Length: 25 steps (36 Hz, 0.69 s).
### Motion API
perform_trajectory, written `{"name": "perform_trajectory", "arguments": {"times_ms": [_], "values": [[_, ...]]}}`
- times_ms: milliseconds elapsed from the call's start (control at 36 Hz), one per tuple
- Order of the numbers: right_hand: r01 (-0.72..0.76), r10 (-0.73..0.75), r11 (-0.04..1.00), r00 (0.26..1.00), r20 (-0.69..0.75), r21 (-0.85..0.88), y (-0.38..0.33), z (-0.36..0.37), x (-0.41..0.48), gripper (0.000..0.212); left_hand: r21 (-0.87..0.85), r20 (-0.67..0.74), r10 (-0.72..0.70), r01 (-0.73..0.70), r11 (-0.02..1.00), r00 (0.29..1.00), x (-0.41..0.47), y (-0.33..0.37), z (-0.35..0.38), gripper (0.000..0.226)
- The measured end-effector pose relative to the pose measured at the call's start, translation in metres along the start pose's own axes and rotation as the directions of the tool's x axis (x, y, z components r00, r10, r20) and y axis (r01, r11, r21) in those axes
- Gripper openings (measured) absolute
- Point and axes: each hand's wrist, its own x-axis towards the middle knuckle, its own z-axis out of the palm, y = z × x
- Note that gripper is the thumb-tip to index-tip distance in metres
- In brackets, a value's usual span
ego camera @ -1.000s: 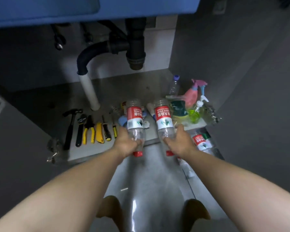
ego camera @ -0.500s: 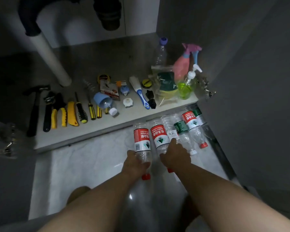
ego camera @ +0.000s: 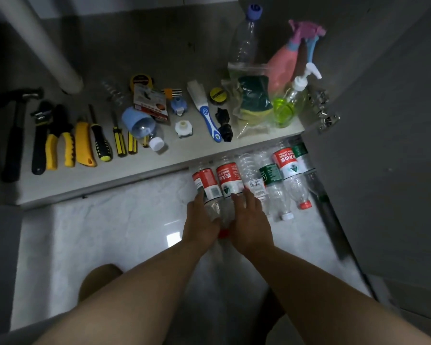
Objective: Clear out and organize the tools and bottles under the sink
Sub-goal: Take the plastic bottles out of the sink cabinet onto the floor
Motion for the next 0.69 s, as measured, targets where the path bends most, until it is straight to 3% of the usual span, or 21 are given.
{"name": "perform_trajectory", "arguments": {"times_ms": [194, 472, 694], "values": [[0.069, -0.065, 0.996, 0.995, 0.082, -0.052, 0.005, 0.004, -0.005, 0.083, 0.051, 0.105, 0.002, -0.007, 0.999, 0.994, 0.002, -0.006, -0.004, 0.057], [0.041, -0.032, 0.996, 0.993, 0.114, -0.078, 0.005, 0.008, 0.002, 0.089, 0.205, 0.105, 0.021, -0.042, 0.978, 0.994, -0.005, -0.008, -0.006, 0.065], [0.043, -0.038, 0.998, 0.996, 0.082, -0.056, -0.001, -0.002, 0.003, 0.080, 0.348, 0.137, 0.001, -0.049, 0.936, 0.991, -0.006, 0.003, -0.017, 0.062]]}}
